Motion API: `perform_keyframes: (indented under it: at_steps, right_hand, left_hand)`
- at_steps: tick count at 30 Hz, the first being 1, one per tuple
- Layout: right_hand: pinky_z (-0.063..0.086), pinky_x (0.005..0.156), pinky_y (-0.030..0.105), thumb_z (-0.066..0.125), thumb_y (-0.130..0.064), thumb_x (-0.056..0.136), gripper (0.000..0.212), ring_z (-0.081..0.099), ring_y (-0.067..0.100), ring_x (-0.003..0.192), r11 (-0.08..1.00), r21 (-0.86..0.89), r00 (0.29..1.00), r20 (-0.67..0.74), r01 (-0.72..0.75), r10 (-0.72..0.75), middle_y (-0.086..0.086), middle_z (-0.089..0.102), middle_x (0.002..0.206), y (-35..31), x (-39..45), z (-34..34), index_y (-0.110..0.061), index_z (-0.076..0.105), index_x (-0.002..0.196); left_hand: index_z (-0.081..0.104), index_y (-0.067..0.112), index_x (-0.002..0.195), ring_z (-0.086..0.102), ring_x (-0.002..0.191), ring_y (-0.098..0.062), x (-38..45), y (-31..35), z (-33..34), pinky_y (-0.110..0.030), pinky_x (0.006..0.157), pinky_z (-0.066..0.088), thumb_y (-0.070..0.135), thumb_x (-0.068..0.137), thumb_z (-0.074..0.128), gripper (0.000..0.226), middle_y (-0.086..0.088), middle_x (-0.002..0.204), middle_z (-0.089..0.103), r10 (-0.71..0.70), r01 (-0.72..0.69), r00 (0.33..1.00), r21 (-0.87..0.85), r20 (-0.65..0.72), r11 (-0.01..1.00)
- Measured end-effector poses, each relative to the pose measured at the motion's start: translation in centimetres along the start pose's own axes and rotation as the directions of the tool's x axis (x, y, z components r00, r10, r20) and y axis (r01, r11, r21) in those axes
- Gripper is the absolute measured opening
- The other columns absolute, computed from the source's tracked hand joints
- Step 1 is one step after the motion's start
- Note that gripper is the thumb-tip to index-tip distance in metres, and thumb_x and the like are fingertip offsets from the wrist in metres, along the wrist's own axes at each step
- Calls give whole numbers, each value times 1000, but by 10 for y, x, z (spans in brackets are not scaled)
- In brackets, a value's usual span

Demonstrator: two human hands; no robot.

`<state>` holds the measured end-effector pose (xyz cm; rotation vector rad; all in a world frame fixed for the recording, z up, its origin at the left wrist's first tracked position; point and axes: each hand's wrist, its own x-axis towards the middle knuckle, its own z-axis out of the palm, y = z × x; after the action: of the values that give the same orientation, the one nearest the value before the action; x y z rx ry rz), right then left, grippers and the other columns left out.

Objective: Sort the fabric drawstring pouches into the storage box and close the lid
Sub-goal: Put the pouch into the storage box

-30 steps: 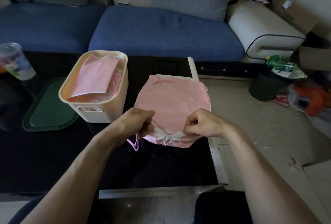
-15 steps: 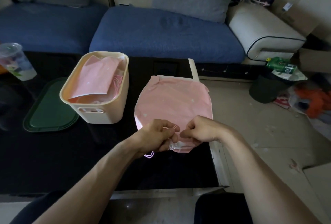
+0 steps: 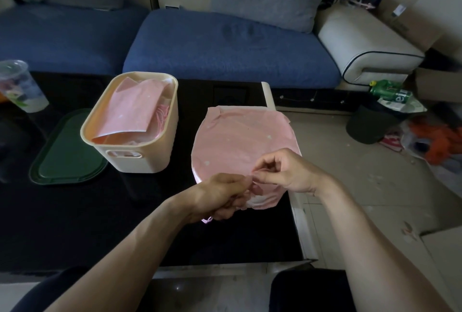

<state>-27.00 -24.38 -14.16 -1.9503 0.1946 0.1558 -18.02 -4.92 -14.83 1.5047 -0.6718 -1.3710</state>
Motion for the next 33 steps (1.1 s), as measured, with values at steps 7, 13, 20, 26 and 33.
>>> perform_keyframes:
  at_steps: [7,13,20,26,33]
  right_hand:
    - [47,69,24,77,-7,86,15,53,16,76,997,65,995,-92,33,-27,5,57,80,3,7,7,-13,64,88]
    - [43,69,25,77,-9,83,17,55,19,71,998,-49,999,-17,50,-51,-6,68,78,2,6,6,-26,76,82]
    - [48,78,24,81,-5,79,8,66,1,93,990,-136,999,-40,28,-34,-5,72,103,2,7,8,-13,82,80]
    - [45,69,20,84,-30,64,17,58,-1,74,983,-177,999,-27,39,-45,-11,68,96,-2,12,26,-32,69,57]
    - [40,70,12,75,-4,72,24,58,-11,83,993,-14,992,-35,121,-121,3,62,107,-7,12,25,-19,62,59]
  left_hand:
    - [67,6,100,21,40,-7,7,-7,-6,-19,37,14,20,105,43,28,1,57,27,-70,48,987,-151,-143,987]
    - [65,14,84,12,43,-8,7,0,-10,-22,41,8,24,101,43,29,-6,72,11,-64,37,991,-222,-118,974]
    - [64,16,75,20,42,-9,6,-1,-8,-18,38,13,24,102,45,34,-1,62,25,-75,51,988,-169,-136,984]
    - [58,22,52,25,41,-10,3,0,-5,-26,45,12,21,101,45,51,1,53,35,-92,79,983,-91,-157,993]
    - [61,15,61,23,38,-10,6,1,-9,-22,41,11,17,100,41,44,-1,54,42,-183,132,957,-225,-223,965]
